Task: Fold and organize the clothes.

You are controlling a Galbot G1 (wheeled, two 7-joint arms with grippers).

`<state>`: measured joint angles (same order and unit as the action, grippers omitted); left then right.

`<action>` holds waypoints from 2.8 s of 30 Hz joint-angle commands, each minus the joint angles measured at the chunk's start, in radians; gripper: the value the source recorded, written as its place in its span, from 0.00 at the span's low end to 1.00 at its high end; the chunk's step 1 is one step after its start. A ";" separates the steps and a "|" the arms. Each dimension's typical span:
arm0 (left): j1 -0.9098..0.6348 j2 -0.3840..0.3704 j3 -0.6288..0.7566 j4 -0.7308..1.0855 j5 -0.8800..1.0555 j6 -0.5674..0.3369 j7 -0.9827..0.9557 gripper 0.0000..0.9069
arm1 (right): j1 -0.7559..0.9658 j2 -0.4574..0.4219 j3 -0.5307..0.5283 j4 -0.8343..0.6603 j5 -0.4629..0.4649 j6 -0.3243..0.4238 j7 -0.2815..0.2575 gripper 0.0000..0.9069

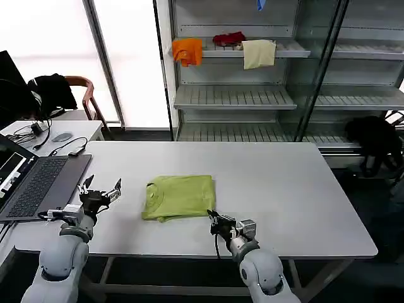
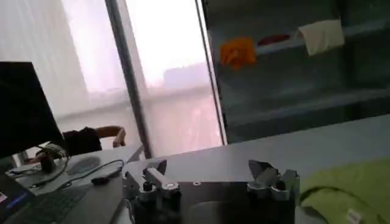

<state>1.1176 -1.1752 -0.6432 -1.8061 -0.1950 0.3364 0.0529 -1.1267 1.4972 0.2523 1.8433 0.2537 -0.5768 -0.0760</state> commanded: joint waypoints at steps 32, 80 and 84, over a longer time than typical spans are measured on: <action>0.105 -0.007 -0.045 -0.033 -0.028 -0.044 0.009 1.00 | -0.283 -0.090 0.152 0.233 -0.023 0.021 -0.097 1.00; 0.147 -0.001 -0.078 -0.057 -0.191 -0.017 0.046 1.00 | -0.197 -0.208 0.410 0.166 -0.232 0.238 -0.055 1.00; 0.146 0.004 -0.080 -0.043 -0.207 -0.019 0.045 1.00 | -0.181 -0.199 0.400 0.164 -0.243 0.242 -0.056 1.00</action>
<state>1.2639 -1.1739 -0.7194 -1.8602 -0.3691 0.3119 0.0971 -1.3294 1.2935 0.6591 2.0123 0.0941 -0.3503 -0.1412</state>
